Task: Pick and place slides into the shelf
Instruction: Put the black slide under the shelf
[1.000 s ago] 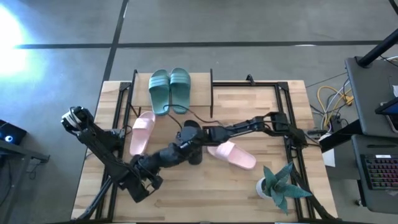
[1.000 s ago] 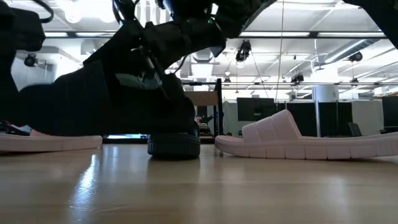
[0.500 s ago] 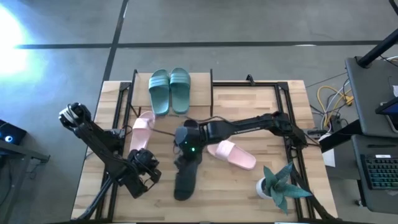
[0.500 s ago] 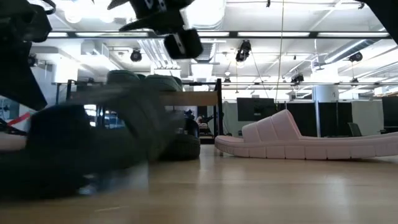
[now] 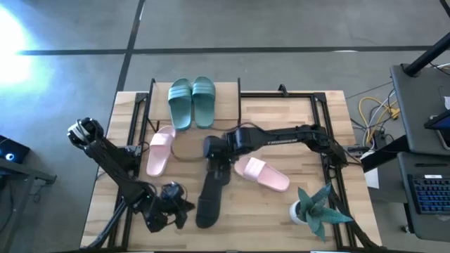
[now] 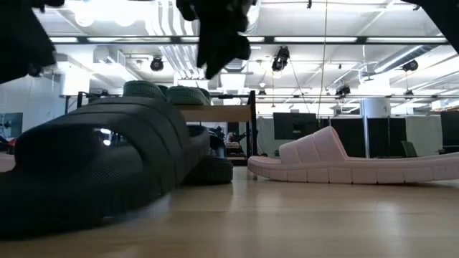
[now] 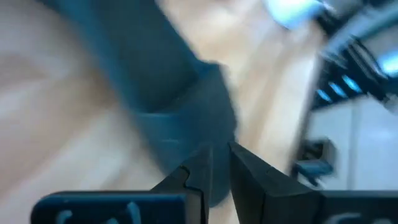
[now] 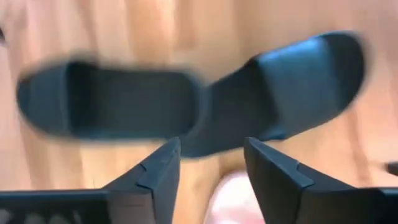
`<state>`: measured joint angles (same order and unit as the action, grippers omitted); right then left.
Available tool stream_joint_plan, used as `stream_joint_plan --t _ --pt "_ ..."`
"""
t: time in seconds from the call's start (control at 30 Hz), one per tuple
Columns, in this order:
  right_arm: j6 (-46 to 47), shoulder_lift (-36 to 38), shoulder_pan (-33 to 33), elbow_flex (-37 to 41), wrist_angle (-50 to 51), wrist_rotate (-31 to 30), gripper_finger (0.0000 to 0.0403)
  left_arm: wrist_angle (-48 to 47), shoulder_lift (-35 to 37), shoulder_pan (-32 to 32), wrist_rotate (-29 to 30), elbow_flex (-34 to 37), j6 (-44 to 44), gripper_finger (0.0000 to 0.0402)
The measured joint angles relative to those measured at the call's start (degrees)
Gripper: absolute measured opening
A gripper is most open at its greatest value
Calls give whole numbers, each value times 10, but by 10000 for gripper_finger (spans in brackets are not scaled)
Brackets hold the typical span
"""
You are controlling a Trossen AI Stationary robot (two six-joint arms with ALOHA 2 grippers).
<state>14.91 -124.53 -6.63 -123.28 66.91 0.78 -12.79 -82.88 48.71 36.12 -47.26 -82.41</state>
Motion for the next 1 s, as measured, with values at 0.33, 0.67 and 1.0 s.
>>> stream_joint_plan --t 0.33,0.67,1.0 --pt "-18 -21 -35 25 -6 11 91 145 -63 5 -45 -10 24 34" --pt "32 -21 -43 31 -74 1 87 187 -221 5 -71 -123 32 33" --pt "33 -21 -86 69 -96 7 77 -164 -247 -1 5 -208 -102 33"
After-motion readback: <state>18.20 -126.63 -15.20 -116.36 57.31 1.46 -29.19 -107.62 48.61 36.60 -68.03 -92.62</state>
